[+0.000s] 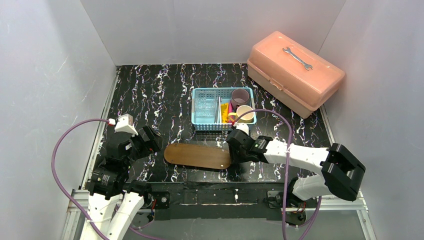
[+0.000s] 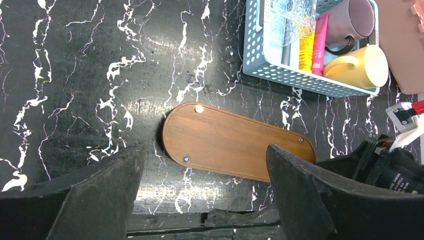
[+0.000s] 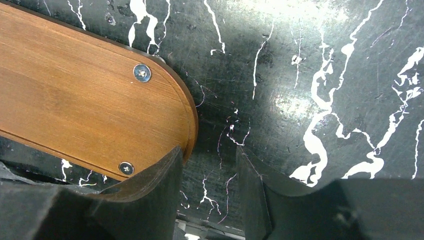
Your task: Prepare toiletry sets of a toothbrush and toothpaste on the tray
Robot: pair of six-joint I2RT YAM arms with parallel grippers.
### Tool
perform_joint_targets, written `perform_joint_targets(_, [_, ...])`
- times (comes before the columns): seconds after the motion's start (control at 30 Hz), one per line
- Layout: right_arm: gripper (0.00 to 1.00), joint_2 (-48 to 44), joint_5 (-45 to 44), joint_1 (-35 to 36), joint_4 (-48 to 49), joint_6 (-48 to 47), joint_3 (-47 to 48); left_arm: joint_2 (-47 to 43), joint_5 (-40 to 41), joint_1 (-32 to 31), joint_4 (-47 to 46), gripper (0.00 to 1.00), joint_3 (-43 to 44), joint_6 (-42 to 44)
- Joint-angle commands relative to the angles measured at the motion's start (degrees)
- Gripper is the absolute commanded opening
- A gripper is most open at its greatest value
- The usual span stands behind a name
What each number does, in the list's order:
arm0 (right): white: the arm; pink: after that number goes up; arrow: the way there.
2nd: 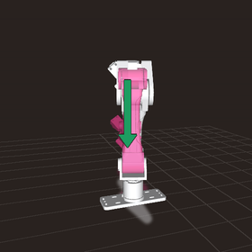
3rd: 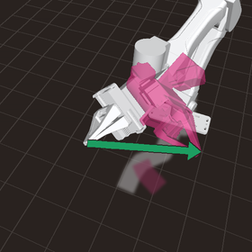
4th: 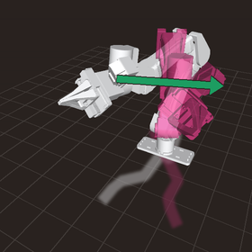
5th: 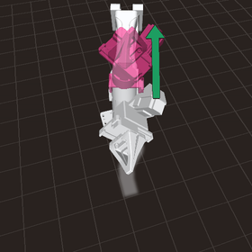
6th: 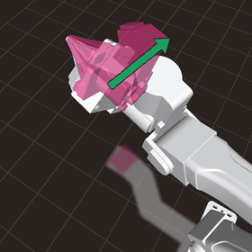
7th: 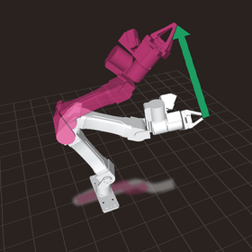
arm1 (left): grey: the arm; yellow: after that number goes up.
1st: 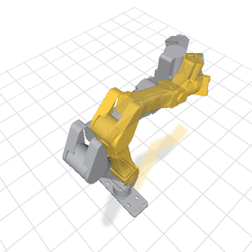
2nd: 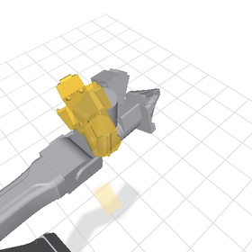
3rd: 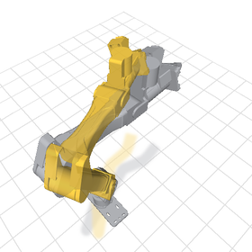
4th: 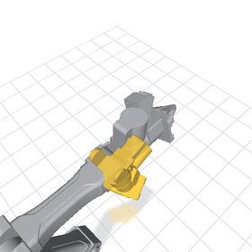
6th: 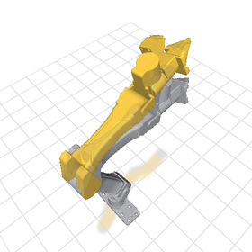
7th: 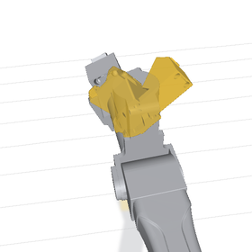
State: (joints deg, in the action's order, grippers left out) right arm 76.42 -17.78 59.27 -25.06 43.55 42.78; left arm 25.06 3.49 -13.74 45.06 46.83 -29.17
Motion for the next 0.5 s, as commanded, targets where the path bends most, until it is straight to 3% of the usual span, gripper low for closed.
perform_joint_targets(0.0, [0.51,1.6,-0.1,0.2,1.8,0.1,2.0,0.1,0.0,-0.2,0.3,0.90,-0.4,0.3])
perform_joint_targets(0.47, [0.51,1.4,-2.4,0.3,-1.9,-0.9,0.7,0.4,0.0,-0.2,0.3,0.90,-0.4,0.3])
